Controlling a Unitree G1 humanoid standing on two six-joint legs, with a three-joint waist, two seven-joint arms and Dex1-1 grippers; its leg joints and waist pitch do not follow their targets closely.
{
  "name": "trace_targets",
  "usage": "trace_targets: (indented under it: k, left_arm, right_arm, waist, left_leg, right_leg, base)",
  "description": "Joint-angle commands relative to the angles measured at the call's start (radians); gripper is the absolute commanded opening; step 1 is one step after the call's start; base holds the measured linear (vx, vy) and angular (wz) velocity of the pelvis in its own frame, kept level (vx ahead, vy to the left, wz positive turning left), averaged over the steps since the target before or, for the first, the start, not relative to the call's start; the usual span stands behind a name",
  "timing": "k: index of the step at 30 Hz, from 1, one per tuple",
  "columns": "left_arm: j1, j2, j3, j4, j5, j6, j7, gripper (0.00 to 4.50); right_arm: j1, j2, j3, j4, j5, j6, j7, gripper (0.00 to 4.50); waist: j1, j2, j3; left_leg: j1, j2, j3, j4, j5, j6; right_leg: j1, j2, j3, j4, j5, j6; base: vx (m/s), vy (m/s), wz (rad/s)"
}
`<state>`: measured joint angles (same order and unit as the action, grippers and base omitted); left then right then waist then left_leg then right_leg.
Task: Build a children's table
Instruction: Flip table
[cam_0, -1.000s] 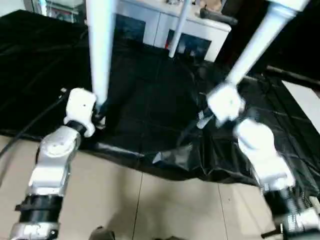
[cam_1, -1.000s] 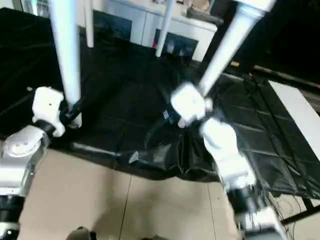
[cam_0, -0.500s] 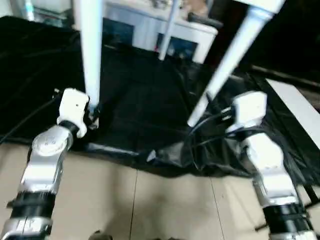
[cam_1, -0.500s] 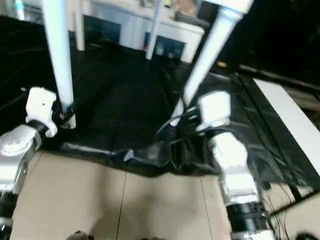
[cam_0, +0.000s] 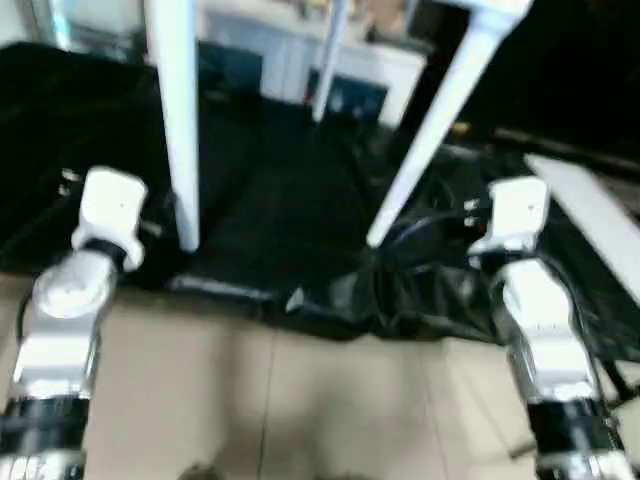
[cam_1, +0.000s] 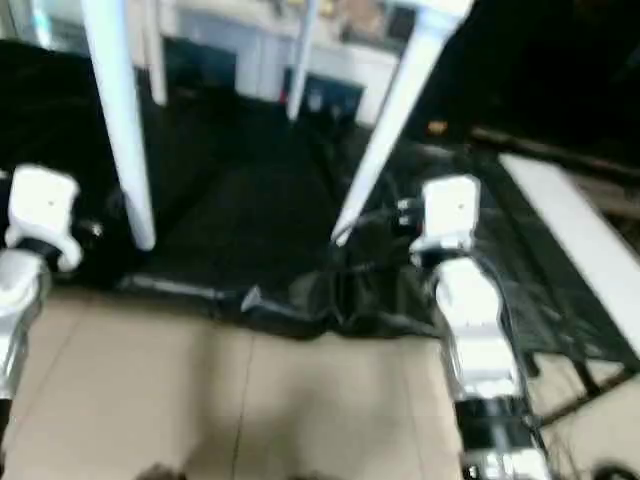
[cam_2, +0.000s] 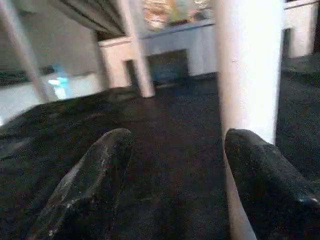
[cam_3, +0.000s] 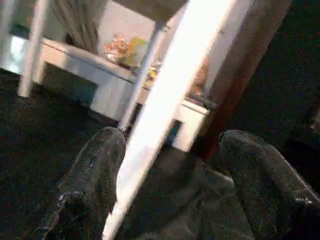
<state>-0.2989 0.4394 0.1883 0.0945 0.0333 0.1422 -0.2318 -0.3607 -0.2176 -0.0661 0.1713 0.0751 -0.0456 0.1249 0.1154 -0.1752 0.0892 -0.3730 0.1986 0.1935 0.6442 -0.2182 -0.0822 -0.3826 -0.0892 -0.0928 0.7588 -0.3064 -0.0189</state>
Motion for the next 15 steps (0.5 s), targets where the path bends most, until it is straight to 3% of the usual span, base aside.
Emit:
trace_targets:
  k: [1,2,3,4,5,6,7,9,11,12,13,14,15]
  left_arm:
    - [0.046,-0.031,-0.011,-0.099,-0.048,-0.053,-0.035,3.42]
    - [0.074,-0.048,-0.019,-0.145,-0.084,-0.07,-0.062,3.42]
    - [0.074,-0.048,-0.019,-0.145,-0.084,-0.07,-0.062,3.42]
    - [0.096,-0.07,-0.027,-0.183,-0.122,-0.07,-0.082,3.42]
    - [0.108,-0.092,-0.034,-0.215,-0.164,-0.066,-0.098,3.42]
    - [0.113,-0.109,-0.038,-0.234,-0.193,-0.06,-0.106,3.42]
    - [0.113,-0.109,-0.038,-0.234,-0.193,-0.06,-0.106,3.42]
    - [0.11,-0.145,-0.058,-0.296,-0.276,-0.017,-0.134,3.42]
    - [0.11,-0.153,-0.065,-0.314,-0.293,0.002,-0.139,3.42]
    - [0.109,-0.165,-0.076,-0.336,-0.315,0.026,-0.147,3.42]
    - [0.109,-0.165,-0.076,-0.336,-0.315,0.026,-0.147,3.42]
    - [0.113,-0.17,-0.085,-0.351,-0.329,0.041,-0.157,3.42]
    - [0.118,-0.165,-0.097,-0.37,-0.338,0.058,-0.172,3.42]
  right_arm:
    - [0.0,-0.002,-0.006,0.008,0.016,0.014,0.006,3.34]
    - [-0.002,0.001,-0.01,0.014,0.024,0.016,0.013,3.34]
    - [-0.002,0.001,-0.01,0.014,0.024,0.016,0.013,3.34]
    - [-0.009,0.002,-0.017,0.029,0.029,0.016,0.013,3.34]
    - [-0.028,0.003,-0.031,0.061,0.035,0.018,0.004,3.34]
    - [-0.044,0.004,-0.043,0.089,0.038,0.02,-0.005,3.34]
    - [-0.044,0.004,-0.043,0.089,0.038,0.02,-0.005,3.34]
    - [-0.108,0.008,-0.087,0.174,0.073,0.042,-0.022,3.34]
    - [-0.129,0.009,-0.1,0.202,0.086,0.049,-0.022,3.34]
    - [-0.18,0.009,-0.128,0.278,0.108,0.042,-0.026,3.34]
    - [-0.18,0.009,-0.128,0.278,0.108,0.042,-0.026,3.34]
    - [-0.234,0.003,-0.144,0.366,0.122,0.027,-0.016,3.34]
    - [-0.289,-0.008,-0.16,0.459,0.131,0.012,-0.011,3.34]
  waist:
    - [0.015,0.024,-0.055]
    - [0.024,0.026,-0.057]
    - [0.026,0.044,-0.056]
    - [0.013,0.064,-0.06]
    - [0.007,0.074,-0.06]
    - [-0.001,0.078,-0.053]
    - [-0.002,0.076,-0.055]
    - [-0.003,0.076,-0.056]
    - [-0.011,0.069,-0.057]
    - [-0.017,0.078,-0.055]
    - [-0.024,0.073,-0.056]
    - [-0.023,0.071,-0.059]
    - [-0.025,0.08,-0.055]
  left_leg:
    - [0.007,0.002,-0.075,0.017,-0.073,-0.005]
    - [-0.004,0.016,-0.072,-0.026,-0.039,-0.015]
    - [0.009,0.032,-0.07,-0.059,-0.053,-0.034]
    - [0.044,0.044,-0.063,-0.088,-0.174,-0.055]
    - [0.05,0.052,-0.066,-0.099,-0.254,-0.065]
    - [0.039,0.052,-0.067,-0.115,-0.42,-0.101]
    - [0.035,0.05,-0.066,-0.115,-0.427,-0.101]
    - [0.023,0.045,-0.065,-0.122,-0.374,-0.093]
    - [0.025,0.043,-0.057,-0.12,-0.334,-0.084]
    - [0.02,0.041,-0.056,-0.121,-0.301,-0.079]
    - [0.015,0.041,-0.056,-0.122,-0.295,-0.079]
    - [0.015,0.041,-0.054,-0.12,-0.266,-0.074]
    - [0.017,0.04,-0.052,-0.118,-0.263,-0.074]
  right_leg:
    - [0.033,-0.164,0.128,-0.249,-0.808,0.005]
    - [0.05,-0.142,0.107,-0.229,-0.682,-0.011]
    - [0.035,-0.11,0.084,-0.211,-0.535,-0.041]
    - [-0.001,-0.052,0.061,-0.177,-0.299,-0.076]
    - [-0.004,-0.05,0.06,-0.172,-0.244,-0.098]
    - [0.006,-0.048,0.063,-0.179,-0.227,-0.12]
    - [0.011,-0.052,0.064,-0.18,-0.229,-0.118]
    - [0.026,-0.062,0.065,-0.187,-0.218,-0.101]
    - [0.025,-0.06,0.067,-0.197,-0.206,-0.094]
    - [0.029,-0.061,0.069,-0.193,-0.18,-0.096]
    - [0.033,-0.059,0.067,-0.192,-0.181,-0.099]
    - [0.035,-0.059,0.066,-0.194,-0.167,-0.094]
    - [0.028,-0.061,0.068,-0.191,-0.153,-0.102]
  base:
    - [-0.004,-0.088,-0.17]
    - [0.0,0.0,0.0]
    - [0.0,0.0,0.0]
    - [0.0,0.0,0.0]
    - [-0.054,-0.002,0.13]
    - [-0.054,-0.002,0.13]
    - [0.0,0.0,0.0]
    - [0.0,0.0,0.0]
    - [0.0,0.0,0.0]
    - [0.0,0.0,0.0]
    - [0.0,0.0,0.0]
    - [0.0,0.0,0.0]
    - [0.0,0.0,0.0]
